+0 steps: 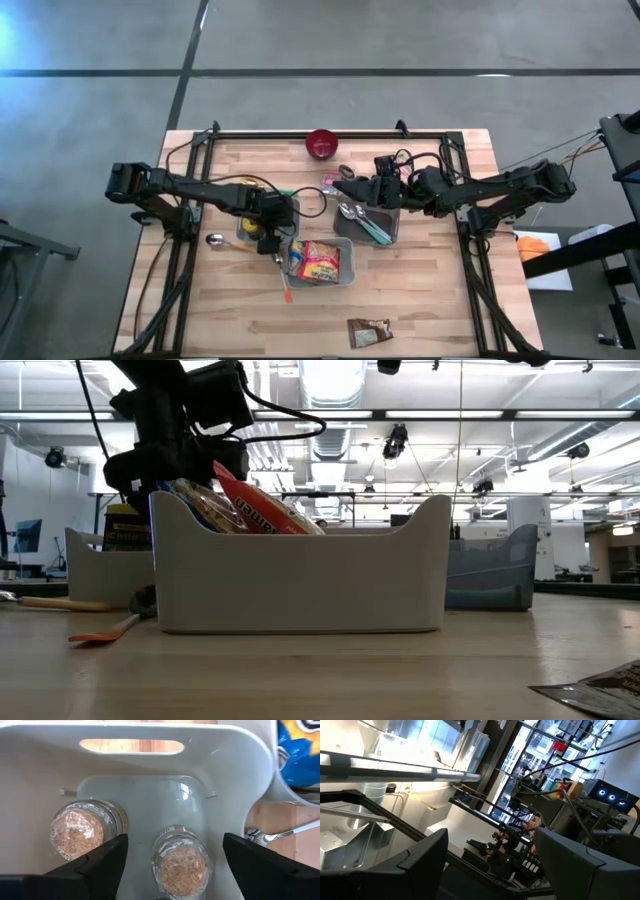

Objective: Pick & Place Food Item
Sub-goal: Put the black spoon into the black bin

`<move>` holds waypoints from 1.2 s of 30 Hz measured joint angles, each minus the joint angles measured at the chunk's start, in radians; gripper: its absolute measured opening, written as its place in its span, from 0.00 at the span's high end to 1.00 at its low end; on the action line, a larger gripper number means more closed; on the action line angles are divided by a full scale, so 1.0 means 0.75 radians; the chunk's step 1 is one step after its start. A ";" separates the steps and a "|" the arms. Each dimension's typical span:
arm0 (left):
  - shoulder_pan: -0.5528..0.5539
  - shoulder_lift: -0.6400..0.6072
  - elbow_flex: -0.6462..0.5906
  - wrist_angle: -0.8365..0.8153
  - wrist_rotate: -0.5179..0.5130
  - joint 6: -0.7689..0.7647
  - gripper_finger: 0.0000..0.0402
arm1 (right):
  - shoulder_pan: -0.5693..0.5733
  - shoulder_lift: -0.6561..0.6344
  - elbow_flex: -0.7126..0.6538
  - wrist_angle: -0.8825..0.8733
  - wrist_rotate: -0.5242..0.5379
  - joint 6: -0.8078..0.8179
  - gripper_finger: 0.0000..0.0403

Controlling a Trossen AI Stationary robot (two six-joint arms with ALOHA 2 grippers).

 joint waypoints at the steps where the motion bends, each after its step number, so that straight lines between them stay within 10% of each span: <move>1: 0.000 -0.007 0.000 -0.003 0.009 0.000 0.17 | 0.000 0.000 0.000 0.000 0.000 0.000 0.28; 24: -0.046 -0.358 0.081 -0.426 0.177 -0.040 0.44 | -0.016 -0.010 0.001 -0.025 -0.065 -0.035 0.28; 36: -0.320 -0.467 0.078 -0.484 0.180 -0.235 0.46 | -0.121 -0.215 0.000 -0.688 -0.161 -0.062 0.28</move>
